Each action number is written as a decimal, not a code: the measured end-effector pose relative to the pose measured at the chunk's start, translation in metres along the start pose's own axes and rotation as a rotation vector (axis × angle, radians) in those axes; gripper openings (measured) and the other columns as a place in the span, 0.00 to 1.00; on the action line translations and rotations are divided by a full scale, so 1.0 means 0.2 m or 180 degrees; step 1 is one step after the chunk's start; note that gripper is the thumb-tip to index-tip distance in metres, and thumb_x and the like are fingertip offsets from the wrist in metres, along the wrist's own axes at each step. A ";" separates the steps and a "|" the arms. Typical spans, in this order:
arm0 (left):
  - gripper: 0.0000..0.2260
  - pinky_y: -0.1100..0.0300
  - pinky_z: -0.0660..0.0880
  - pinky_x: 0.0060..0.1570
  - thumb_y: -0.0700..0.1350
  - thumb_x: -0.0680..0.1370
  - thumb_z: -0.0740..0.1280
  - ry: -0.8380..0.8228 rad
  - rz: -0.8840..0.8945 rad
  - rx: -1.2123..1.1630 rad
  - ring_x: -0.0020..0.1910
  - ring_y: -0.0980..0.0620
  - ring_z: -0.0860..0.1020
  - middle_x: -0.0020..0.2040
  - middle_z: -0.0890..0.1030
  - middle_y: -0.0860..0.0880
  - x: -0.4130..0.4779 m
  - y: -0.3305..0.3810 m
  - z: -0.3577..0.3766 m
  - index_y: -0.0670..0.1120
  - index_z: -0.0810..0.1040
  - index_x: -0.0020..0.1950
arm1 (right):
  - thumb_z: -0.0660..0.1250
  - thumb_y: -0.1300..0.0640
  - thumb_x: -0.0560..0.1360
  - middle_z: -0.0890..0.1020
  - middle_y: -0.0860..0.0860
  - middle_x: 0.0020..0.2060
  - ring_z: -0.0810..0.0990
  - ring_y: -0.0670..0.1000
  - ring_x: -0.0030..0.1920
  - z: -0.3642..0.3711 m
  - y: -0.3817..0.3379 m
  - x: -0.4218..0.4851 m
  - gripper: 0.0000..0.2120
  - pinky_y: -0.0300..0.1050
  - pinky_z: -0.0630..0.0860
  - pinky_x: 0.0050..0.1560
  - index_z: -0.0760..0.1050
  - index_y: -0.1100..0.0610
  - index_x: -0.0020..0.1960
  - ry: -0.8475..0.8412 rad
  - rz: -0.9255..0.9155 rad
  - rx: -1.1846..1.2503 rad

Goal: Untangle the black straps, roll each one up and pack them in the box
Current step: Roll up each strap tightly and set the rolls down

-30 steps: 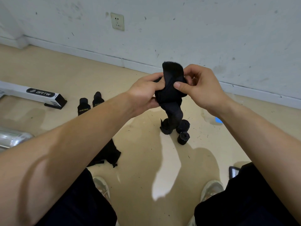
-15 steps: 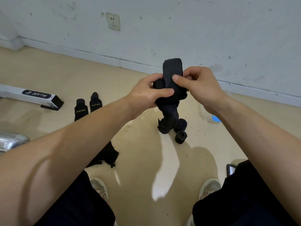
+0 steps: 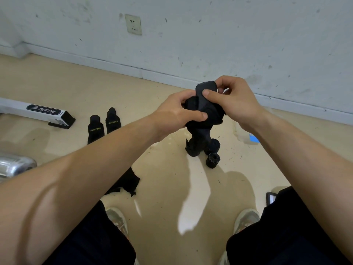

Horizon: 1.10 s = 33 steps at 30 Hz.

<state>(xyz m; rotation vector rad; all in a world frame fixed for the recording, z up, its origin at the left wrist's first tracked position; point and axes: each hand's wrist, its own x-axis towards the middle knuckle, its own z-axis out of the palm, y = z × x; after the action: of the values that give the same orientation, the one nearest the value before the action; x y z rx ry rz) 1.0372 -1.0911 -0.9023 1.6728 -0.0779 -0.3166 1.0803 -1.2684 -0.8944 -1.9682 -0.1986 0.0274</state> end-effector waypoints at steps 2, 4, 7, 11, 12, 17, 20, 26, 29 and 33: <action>0.21 0.43 0.80 0.61 0.33 0.77 0.73 -0.0039 0.0013 0.0065 0.60 0.43 0.82 0.57 0.83 0.44 0.00 0.00 -0.01 0.47 0.78 0.67 | 0.73 0.57 0.77 0.71 0.51 0.37 0.73 0.52 0.36 0.00 0.00 0.00 0.08 0.42 0.71 0.35 0.76 0.53 0.40 -0.0033 0.0014 -0.0003; 0.22 0.44 0.80 0.62 0.34 0.76 0.74 -0.0057 0.0041 0.0183 0.61 0.45 0.81 0.60 0.82 0.43 0.00 0.00 -0.02 0.48 0.77 0.68 | 0.72 0.57 0.77 0.72 0.50 0.36 0.74 0.51 0.34 0.01 0.00 0.00 0.10 0.41 0.72 0.33 0.75 0.53 0.39 -0.0023 0.0062 0.0067; 0.30 0.46 0.80 0.62 0.41 0.71 0.76 -0.0052 0.0037 0.0274 0.58 0.45 0.83 0.62 0.81 0.43 0.01 0.00 -0.02 0.51 0.70 0.71 | 0.71 0.57 0.78 0.75 0.48 0.34 0.76 0.46 0.31 0.00 0.01 0.00 0.10 0.37 0.72 0.31 0.75 0.54 0.40 -0.0063 0.0256 0.0238; 0.32 0.52 0.82 0.56 0.38 0.77 0.74 -0.0205 0.0147 0.0458 0.45 0.49 0.83 0.62 0.79 0.40 -0.01 0.01 -0.01 0.56 0.60 0.72 | 0.70 0.57 0.78 0.79 0.47 0.32 0.76 0.46 0.31 0.01 0.01 -0.01 0.08 0.38 0.71 0.31 0.76 0.53 0.41 -0.0141 0.0564 0.0315; 0.32 0.56 0.82 0.53 0.36 0.78 0.73 -0.0269 0.0191 0.0473 0.43 0.51 0.82 0.62 0.78 0.39 -0.02 0.01 -0.01 0.57 0.60 0.72 | 0.70 0.57 0.78 0.79 0.47 0.33 0.76 0.47 0.32 0.01 0.01 -0.01 0.08 0.40 0.71 0.33 0.76 0.53 0.41 -0.0186 0.0668 0.0366; 0.24 0.61 0.80 0.50 0.35 0.79 0.71 -0.0402 0.0411 0.0587 0.43 0.57 0.81 0.59 0.78 0.42 -0.04 0.03 -0.01 0.54 0.69 0.69 | 0.69 0.56 0.77 0.79 0.51 0.36 0.78 0.52 0.36 -0.02 0.00 -0.02 0.03 0.44 0.75 0.38 0.76 0.54 0.47 -0.0474 0.1212 0.0714; 0.22 0.61 0.80 0.51 0.34 0.78 0.72 -0.0430 0.0432 0.0556 0.44 0.56 0.82 0.61 0.78 0.46 -0.03 0.02 0.00 0.50 0.73 0.68 | 0.66 0.55 0.77 0.81 0.54 0.44 0.79 0.55 0.43 -0.03 0.01 -0.01 0.05 0.46 0.76 0.42 0.79 0.53 0.52 -0.0626 0.1438 0.0667; 0.24 0.51 0.81 0.60 0.44 0.72 0.75 -0.0208 0.0211 0.0270 0.61 0.49 0.81 0.61 0.82 0.51 -0.01 0.01 -0.02 0.53 0.77 0.67 | 0.64 0.56 0.79 0.81 0.52 0.43 0.79 0.54 0.45 -0.01 0.01 -0.01 0.06 0.48 0.77 0.47 0.80 0.52 0.50 -0.0261 0.1388 0.0685; 0.20 0.53 0.84 0.53 0.40 0.77 0.74 0.0227 -0.0109 -0.0300 0.58 0.46 0.84 0.63 0.83 0.43 0.02 0.03 -0.04 0.50 0.77 0.69 | 0.59 0.51 0.83 0.81 0.49 0.40 0.80 0.51 0.41 -0.01 0.00 0.00 0.11 0.47 0.75 0.45 0.78 0.54 0.54 0.0105 0.1203 0.0542; 0.14 0.52 0.84 0.50 0.39 0.81 0.70 0.0604 -0.0339 -0.1052 0.52 0.49 0.86 0.60 0.84 0.42 0.06 0.04 -0.13 0.41 0.79 0.66 | 0.57 0.49 0.84 0.85 0.53 0.44 0.83 0.54 0.41 -0.01 -0.01 -0.02 0.14 0.51 0.78 0.48 0.75 0.56 0.60 -0.0260 0.1424 0.0405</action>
<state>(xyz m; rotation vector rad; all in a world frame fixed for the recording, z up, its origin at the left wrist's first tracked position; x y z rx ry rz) 1.0555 -1.0706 -0.8939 1.3730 0.1965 -0.2346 1.0756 -1.2696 -0.8933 -1.8501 0.1896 0.4019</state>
